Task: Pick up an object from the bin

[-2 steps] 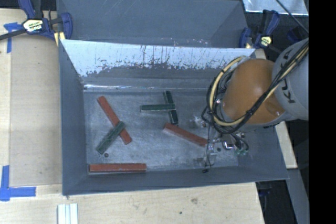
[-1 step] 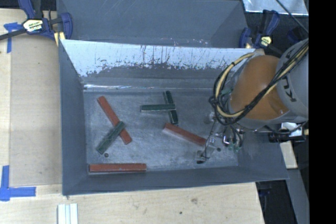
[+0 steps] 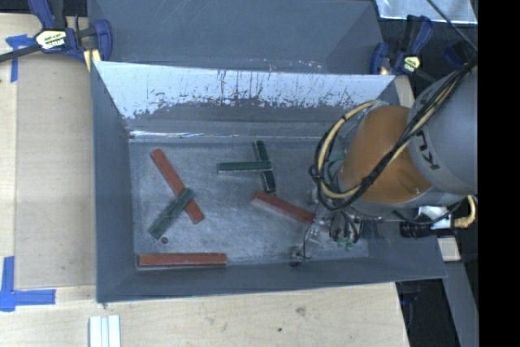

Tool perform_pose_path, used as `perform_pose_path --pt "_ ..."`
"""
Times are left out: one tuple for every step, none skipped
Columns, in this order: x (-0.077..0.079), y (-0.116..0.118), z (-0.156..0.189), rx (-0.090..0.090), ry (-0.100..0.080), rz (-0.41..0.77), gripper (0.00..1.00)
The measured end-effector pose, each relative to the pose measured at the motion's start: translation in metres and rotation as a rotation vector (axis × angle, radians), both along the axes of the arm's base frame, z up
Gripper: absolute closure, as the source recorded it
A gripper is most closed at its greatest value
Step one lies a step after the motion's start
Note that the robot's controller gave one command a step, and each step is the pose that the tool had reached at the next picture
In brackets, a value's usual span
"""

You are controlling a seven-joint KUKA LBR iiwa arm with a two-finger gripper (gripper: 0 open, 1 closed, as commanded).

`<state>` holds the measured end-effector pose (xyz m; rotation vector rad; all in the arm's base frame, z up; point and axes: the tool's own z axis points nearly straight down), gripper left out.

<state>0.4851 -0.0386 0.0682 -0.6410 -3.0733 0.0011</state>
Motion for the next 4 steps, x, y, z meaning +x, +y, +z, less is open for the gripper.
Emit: perform_pose_path --pt "0.000 -0.001 0.000 -0.001 -0.002 0.004 0.00" --pt "0.001 -0.001 0.001 -0.001 -0.004 0.004 1.00" --pt "0.003 -0.001 0.030 -0.001 -0.008 0.008 1.00" --pt "0.004 -0.002 0.083 -0.001 -0.010 0.012 1.00"
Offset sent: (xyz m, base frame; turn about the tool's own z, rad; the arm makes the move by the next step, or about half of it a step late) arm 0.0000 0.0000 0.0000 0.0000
